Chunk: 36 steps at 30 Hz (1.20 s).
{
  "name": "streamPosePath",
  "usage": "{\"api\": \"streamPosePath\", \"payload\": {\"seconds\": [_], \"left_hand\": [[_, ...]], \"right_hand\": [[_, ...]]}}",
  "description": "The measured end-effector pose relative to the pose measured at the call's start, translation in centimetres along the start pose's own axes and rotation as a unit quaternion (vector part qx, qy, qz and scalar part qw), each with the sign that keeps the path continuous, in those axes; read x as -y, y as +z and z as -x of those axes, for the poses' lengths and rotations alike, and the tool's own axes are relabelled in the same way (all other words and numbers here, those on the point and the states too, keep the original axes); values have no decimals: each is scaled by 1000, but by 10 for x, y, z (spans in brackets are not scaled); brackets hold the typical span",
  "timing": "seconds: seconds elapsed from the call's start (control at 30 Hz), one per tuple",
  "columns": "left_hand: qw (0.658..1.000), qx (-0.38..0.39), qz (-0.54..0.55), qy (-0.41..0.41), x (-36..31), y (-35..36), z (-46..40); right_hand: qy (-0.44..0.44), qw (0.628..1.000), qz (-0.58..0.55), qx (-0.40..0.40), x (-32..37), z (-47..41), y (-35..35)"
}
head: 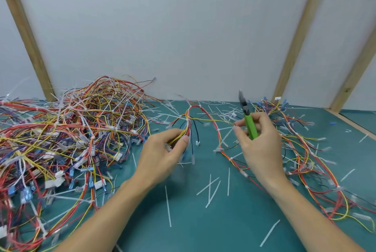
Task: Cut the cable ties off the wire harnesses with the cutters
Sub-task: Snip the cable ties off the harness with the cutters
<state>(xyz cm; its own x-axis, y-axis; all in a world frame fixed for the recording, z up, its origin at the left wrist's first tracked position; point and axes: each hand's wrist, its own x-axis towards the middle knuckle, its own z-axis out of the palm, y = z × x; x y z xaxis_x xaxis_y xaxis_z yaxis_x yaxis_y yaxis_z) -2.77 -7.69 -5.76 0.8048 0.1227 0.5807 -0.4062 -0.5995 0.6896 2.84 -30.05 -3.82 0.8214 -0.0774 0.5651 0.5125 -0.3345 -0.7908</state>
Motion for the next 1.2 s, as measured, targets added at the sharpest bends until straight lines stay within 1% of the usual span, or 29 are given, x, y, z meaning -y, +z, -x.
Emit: {"api": "streamPosePath", "payload": {"seconds": [0.07,0.13,0.2,0.27,0.3,0.33,0.37,0.4,0.43,0.5,0.57,0.6,0.67,0.73,0.8,1.0,1.1,1.13,1.2], "left_hand": [[999,-11,25,-17,-1,-3,-1],[999,-32,18,-32,-3,-4,-1],[995,-74,-20,-57,1,-5,-4],[990,-87,-61,-92,8,-7,-7],[986,-83,-106,-101,9,-9,-7],[976,-82,-173,-99,9,-11,-6],[961,-90,-246,-87,8,-11,-5],[950,-104,-288,-55,7,-11,-4],[945,-123,-303,-9,2,-11,-5],[942,-143,-285,106,-12,-10,-5],[936,-114,-262,203,-23,-6,-5],[932,-92,-255,239,-28,-4,-5],[927,-61,-238,282,-32,1,-4],[929,-57,-217,294,-32,2,-4],[933,-56,-205,291,-28,1,-4],[943,-38,-184,276,-26,2,-5],[949,-36,-179,258,-24,3,-4],[953,-32,-175,245,-23,3,-3],[961,-21,-167,217,-21,4,-2]], "right_hand": [[10,999,15,35,-3,1,2],[26,998,9,60,-3,1,4],[48,995,-38,81,-1,0,5],[73,986,-112,102,4,-1,4],[81,980,-139,114,6,-1,4],[86,976,-153,126,8,0,4],[90,974,-158,136,10,1,5],[95,972,-159,147,11,2,7],[101,969,-160,159,12,4,8],[121,959,-172,190,14,8,11],[149,936,-210,240,16,12,11],[161,921,-230,269,18,12,11],[175,895,-254,322,22,12,8],[184,872,-268,367,24,12,6],[206,847,-295,392,23,12,5],[281,797,-348,406,19,10,3],[301,794,-344,402,17,10,4],[300,800,-332,399,16,10,5],[284,825,-288,394,15,10,7]]}}
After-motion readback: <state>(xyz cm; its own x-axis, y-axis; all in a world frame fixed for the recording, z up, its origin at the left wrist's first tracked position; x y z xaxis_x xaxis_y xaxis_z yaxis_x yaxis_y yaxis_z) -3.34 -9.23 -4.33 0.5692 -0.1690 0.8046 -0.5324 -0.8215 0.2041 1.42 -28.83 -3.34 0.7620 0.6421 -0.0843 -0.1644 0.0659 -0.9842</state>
